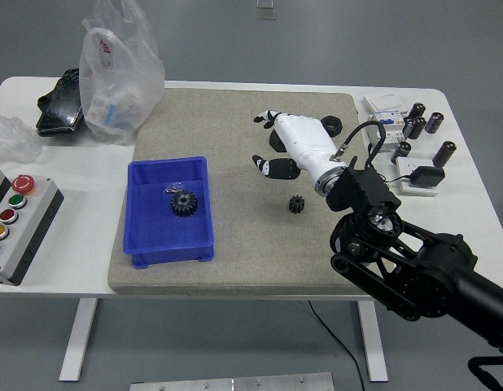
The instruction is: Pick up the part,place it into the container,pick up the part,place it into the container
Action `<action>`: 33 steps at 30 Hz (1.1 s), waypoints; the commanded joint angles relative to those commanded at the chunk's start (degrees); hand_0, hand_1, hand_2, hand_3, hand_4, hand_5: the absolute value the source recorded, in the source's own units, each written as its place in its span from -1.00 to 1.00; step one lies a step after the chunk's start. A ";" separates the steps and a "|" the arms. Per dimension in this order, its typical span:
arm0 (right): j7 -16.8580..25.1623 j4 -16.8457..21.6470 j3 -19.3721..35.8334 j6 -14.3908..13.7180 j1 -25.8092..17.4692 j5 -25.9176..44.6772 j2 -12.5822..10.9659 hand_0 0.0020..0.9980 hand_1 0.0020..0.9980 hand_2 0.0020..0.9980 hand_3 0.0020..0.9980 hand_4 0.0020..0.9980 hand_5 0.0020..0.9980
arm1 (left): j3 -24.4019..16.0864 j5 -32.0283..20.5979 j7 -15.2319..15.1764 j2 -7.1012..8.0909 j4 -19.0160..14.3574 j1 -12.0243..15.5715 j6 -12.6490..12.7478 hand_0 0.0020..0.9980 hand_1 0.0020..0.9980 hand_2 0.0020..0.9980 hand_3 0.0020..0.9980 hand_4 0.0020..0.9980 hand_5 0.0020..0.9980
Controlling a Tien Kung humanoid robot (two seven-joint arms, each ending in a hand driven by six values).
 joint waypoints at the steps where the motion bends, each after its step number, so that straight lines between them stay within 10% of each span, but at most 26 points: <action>1: -1.04 -0.13 0.02 1.19 -0.15 -0.81 -0.09 -0.31 -0.01 0.46 0.61 0.45 -0.62 | 0.00 0.00 0.03 -0.03 0.00 0.03 0.00 0.66 0.47 0.53 0.74 0.69 -0.02; 14: -7.73 -2.69 -1.52 15.41 -1.39 -0.56 -0.82 -0.33 -0.04 0.43 0.60 0.47 -0.57 | -0.09 0.04 0.09 -0.18 0.00 0.16 -0.07 0.66 0.47 0.53 0.73 0.69 -0.02; 31: -7.73 -4.61 -3.48 14.31 -1.66 2.45 -0.72 -0.35 -0.07 0.31 0.48 0.46 -0.55 | -0.05 0.32 0.30 -0.31 0.00 0.30 -0.30 0.66 0.47 0.53 0.68 0.69 -0.01; 33: -7.73 -4.85 -3.67 13.73 -1.81 2.84 -0.68 -0.38 -0.12 0.15 0.34 0.22 -0.55 | -0.04 0.34 0.18 -0.25 0.00 0.26 -0.29 0.66 0.47 0.53 0.66 0.69 -0.02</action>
